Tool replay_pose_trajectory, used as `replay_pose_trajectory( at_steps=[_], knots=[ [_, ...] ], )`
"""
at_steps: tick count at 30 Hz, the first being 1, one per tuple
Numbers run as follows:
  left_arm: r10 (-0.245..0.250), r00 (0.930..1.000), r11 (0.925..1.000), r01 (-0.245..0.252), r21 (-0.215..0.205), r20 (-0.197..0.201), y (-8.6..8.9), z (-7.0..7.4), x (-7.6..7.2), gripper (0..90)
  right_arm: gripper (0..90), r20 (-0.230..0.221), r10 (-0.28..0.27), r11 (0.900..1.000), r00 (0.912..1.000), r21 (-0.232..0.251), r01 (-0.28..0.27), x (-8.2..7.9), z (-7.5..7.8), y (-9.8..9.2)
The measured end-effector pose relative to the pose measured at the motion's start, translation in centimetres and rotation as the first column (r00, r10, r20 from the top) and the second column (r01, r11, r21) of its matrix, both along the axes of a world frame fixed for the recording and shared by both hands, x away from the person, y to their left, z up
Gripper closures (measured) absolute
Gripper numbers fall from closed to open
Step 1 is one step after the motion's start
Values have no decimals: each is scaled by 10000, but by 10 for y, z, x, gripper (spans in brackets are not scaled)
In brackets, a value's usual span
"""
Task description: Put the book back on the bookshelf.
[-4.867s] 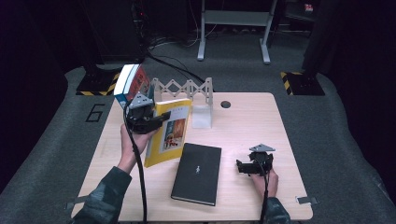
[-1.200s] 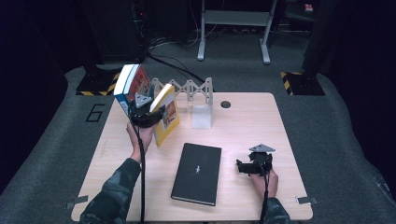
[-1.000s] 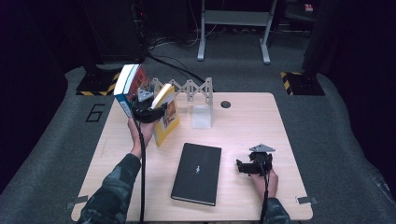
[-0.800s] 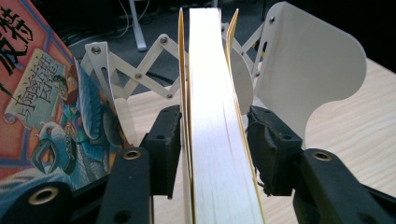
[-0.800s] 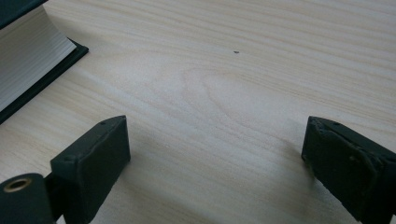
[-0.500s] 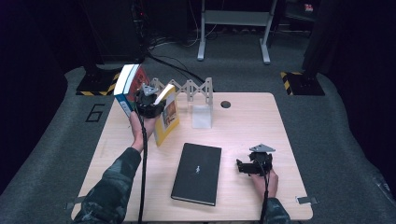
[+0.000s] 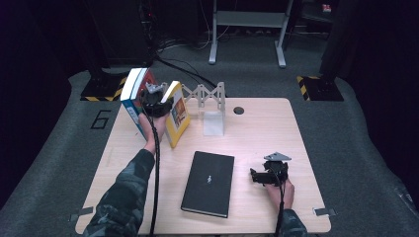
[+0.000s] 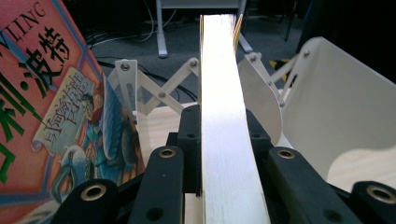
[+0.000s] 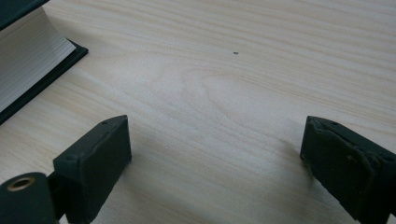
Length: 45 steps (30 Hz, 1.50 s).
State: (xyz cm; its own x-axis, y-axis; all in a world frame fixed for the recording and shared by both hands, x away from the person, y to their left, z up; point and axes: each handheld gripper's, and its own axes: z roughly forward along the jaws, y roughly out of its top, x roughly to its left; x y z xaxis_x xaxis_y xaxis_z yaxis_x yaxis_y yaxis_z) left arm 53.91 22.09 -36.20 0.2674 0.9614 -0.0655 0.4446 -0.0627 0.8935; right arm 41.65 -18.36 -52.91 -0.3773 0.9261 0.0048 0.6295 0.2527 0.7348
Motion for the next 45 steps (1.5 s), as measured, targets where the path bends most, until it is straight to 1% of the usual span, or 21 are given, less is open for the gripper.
replay_pose_trajectory(
  at_steps=[2,8,11,12,14,17,19,22,24,27,29,30,32,33,35,36,38,40,42,44,45],
  knots=[
    [145,9999,9999,-145,-50,26,-1,1,5,750,82,3,8,10000,10000,-4,-8,0,0,0],
    [681,9976,9968,-677,-423,91,-1,3,18,749,84,10,12,10000,10000,11,-12,0,0,0],
    [930,9957,9946,-928,-466,30,-1,2,26,749,85,20,42,10000,10000,-31,-41,0,0,0],
    [1050,9945,9930,-1050,-536,-27,-1,1,29,749,85,21,40,10000,10000,-30,-40,0,0,0],
    [1178,9929,9918,-1184,-481,-147,-1,-1,33,749,86,20,41,10000,10000,-32,-41,0,0,0],
    [1456,9885,9859,-1484,-767,-409,2,-4,40,748,87,24,55,10000,10000,-32,-55,0,0,0],
    [1576,9863,9826,-1615,-913,-486,3,-6,42,749,89,29,64,10000,10000,-30,-64,0,0,0],
    [1888,9808,9765,-1927,-962,-483,5,-8,46,749,89,28,69,10000,10000,-30,-69,0,0,0],
    [1927,9803,9771,-1958,-837,-434,6,-8,47,749,90,29,71,10000,10000,-29,-71,0,0,0],
    [1983,9794,9767,-2007,-765,-376,6,-8,49,749,92,29,77,10000,10000,-29,-77,0,0,0],
    [2104,9770,9728,-2128,-919,-349,7,-9,51,749,92,28,80,10000,10000,-29,-80,0,0,0],
    [2125,9767,9726,-2143,-896,-292,8,-9,52,749,93,8,57,10000,10000,-10,-57,0,0,0],
    [2255,9738,9697,-2273,-898,-305,9,-10,53,748,93,0,46,10000,10000,-3,-46,0,0,0],
    [2258,9737,9695,-2275,-908,-286,9,-10,54,749,93,34,84,10000,10000,-33,-84,0,0,0],
    [2231,9743,9713,-2248,-779,-309,10,-10,54,748,94,9,58,10000,10000,-7,-58,0,0,0],
    [2278,9733,9701,-2293,-798,-281,11,-10,55,747,94,7,61,10000,10000,-8,-61,0,0,0],
    [2288,9727,9707,-2309,-663,-380,12,-9,54,742,94,9,62,10000,10000,-8,-62,0,0,0],
    [2260,9736,9725,-2274,-495,-336,12,-7,53,711,94,55,106,9999,9999,-50,-106,0,0,0],
    [2170,9759,9758,-2174,-224,-216,10,-2,50,630,94,11,62,10000,10000,-11,-62,0,0,0],
    [2160,9763,9764,-2160,28,-153,9,3,47,586,94,17,68,10000,10000,-1,-68,0,0,0],
    [2187,9757,9758,-2186,77,-109,9,5,45,559,94,11,73,10000,10000,-8,-73,0,0,0]
  ],
)
